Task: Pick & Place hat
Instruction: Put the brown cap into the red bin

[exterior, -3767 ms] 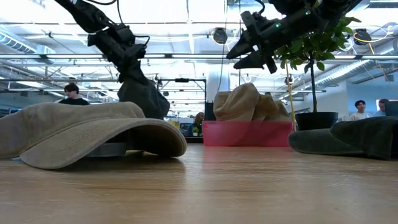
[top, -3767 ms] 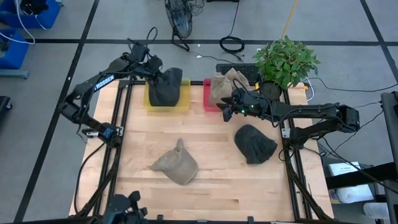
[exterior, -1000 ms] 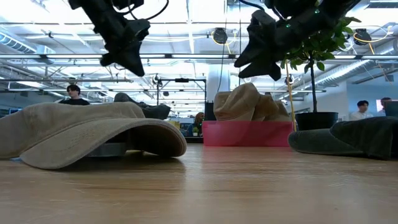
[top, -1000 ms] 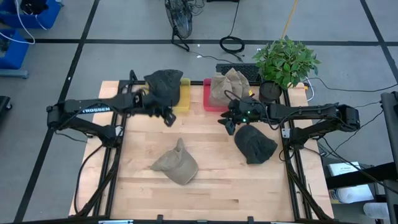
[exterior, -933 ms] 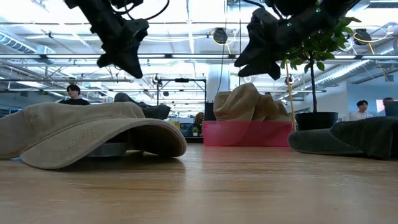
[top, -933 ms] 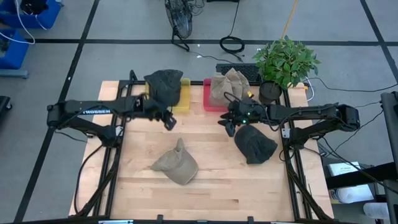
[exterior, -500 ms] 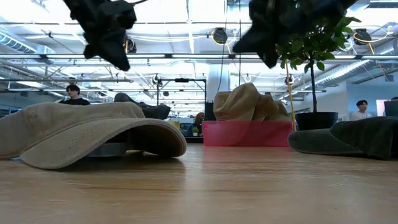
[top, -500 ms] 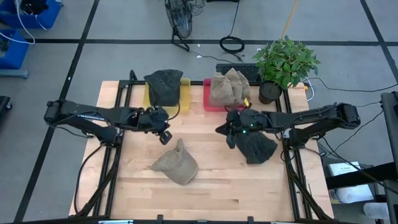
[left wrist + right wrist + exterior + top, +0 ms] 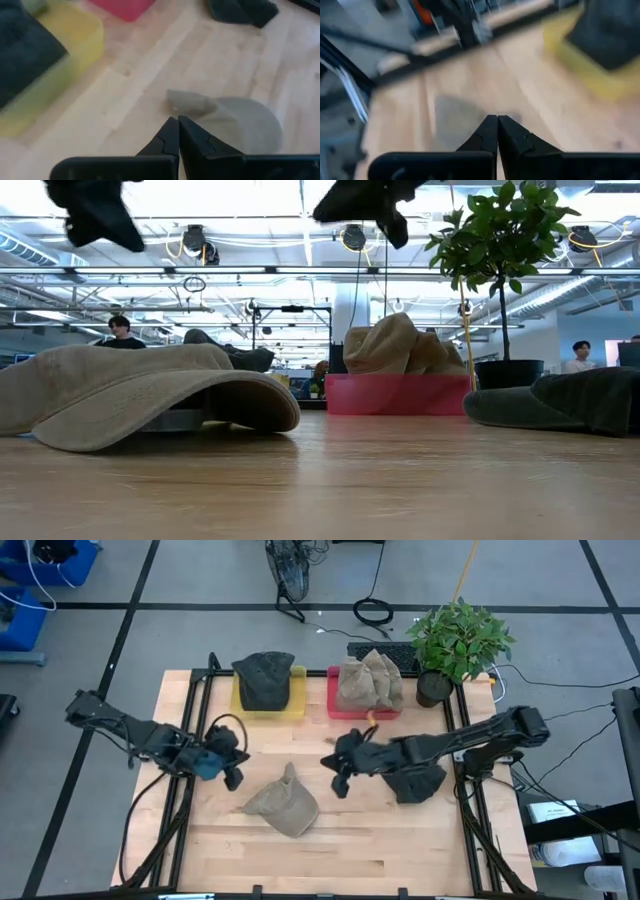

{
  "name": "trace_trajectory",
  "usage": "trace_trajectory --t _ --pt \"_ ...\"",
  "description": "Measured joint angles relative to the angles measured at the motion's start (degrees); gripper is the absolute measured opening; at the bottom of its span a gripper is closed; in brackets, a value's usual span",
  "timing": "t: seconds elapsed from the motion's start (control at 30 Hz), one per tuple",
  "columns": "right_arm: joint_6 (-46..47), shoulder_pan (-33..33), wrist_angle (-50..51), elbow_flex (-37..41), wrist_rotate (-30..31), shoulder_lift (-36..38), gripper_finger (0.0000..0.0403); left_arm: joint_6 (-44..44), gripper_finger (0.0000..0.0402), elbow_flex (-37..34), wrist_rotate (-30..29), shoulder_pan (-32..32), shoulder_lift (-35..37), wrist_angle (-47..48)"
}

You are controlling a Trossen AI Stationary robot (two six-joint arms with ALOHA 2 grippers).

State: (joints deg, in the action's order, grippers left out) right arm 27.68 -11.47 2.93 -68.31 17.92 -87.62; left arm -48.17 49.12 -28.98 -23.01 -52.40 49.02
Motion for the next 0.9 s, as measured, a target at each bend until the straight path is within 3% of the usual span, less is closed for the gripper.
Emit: trace_trajectory --t 0.13,0.23,0.47,0.67,0.8,0.9 --pt "4.38 -1.15 18.41 -7.86 -0.58 -5.57 0.0 -6.29 0.0027 -3.16 0.25 -4.77 1.51 -2.77" --pt "7.49 -1.58 24.55 -8.83 -3.19 -6.87 0.0 -9.95 0.0044 -5.07 0.31 -6.85 1.35 -7.47" --pt "8.91 -3.0 26.55 -7.59 -3.05 -6.44 0.0 -8.71 0.0131 -10.62 0.22 -9.48 0.59 -23.77" --pt "5.72 -4.39 29.4 -7.59 -3.18 -5.67 0.0 -8.52 0.0231 -15.6 -6.58 -8.67 -1.3 -39.71" --pt "3.84 -5.6 34.26 -7.57 -3.11 -4.51 0.0 -8.82 0.0274 -15.67 -9.56 -6.77 -3.6 -41.26" --pt "2.07 -6.22 38.48 -7.57 -3.07 -3.77 0.0 -12.35 0.0281 -12.69 -10.1 -5.26 -6.9 -37.47"
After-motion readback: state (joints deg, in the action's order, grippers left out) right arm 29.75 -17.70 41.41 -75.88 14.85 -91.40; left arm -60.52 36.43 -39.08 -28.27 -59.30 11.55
